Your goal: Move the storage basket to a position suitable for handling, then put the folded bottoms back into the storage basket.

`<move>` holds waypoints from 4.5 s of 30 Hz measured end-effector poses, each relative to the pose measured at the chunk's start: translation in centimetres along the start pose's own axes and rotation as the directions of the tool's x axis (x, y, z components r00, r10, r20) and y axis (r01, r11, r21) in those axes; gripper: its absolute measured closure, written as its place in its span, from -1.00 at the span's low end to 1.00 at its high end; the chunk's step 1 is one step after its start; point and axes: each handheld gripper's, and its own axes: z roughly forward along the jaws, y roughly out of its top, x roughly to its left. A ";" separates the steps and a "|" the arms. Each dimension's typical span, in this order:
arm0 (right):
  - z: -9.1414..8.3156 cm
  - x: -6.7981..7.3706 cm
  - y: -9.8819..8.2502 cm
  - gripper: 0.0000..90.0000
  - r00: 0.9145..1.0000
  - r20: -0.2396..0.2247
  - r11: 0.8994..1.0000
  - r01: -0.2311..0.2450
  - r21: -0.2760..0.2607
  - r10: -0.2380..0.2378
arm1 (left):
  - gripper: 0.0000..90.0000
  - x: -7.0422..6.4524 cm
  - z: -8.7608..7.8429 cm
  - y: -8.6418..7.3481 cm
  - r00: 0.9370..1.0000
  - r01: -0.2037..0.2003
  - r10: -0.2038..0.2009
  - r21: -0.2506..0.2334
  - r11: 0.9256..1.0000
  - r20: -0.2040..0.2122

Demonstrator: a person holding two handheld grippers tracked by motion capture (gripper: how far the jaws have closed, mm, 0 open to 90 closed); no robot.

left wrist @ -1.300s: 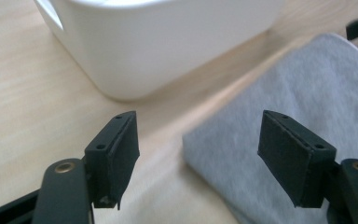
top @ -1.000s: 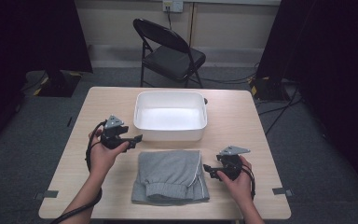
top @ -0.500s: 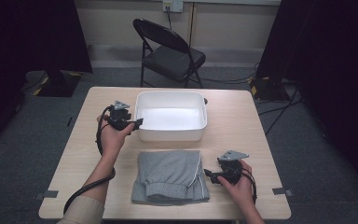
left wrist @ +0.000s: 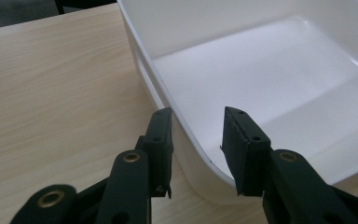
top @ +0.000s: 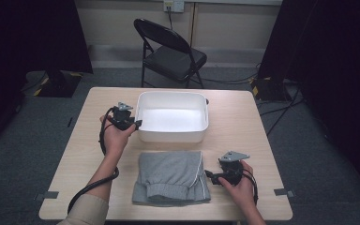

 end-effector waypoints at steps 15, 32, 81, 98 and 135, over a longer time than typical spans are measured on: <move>0.1 0.1 0.1 -0.53 1.000 0.015 1.000 0.012 0.006 -0.012 | 0.46 -0.6 -1.5 -1.1 1.000 0.020 -0.021 0.009 1.000 0.014; 0.2 0.1 0.1 -0.53 1.000 0.016 1.000 0.014 0.006 -0.014 | 0.41 -1.5 -2.4 -1.7 0.999 0.035 -0.035 0.019 0.999 0.024; 0.3 0.0 0.2 -0.55 1.000 0.019 1.000 0.016 0.009 -0.016 | -0.44 -2.5 -3.4 -9.3 0.987 -0.044 0.043 0.001 0.999 0.157; -0.6 0.4 0.2 -0.54 1.000 0.003 1.000 0.015 0.003 -0.015 | -0.15 -3.8 -1.2 -10.4 0.972 -0.159 0.149 0.044 0.986 0.180; -2.0 6.5 -0.9 0.17 0.987 -0.143 0.997 0.073 0.035 -0.067 | 0.90 -5.5 -1.9 -10.5 0.940 -0.281 0.270 0.021 0.960 0.211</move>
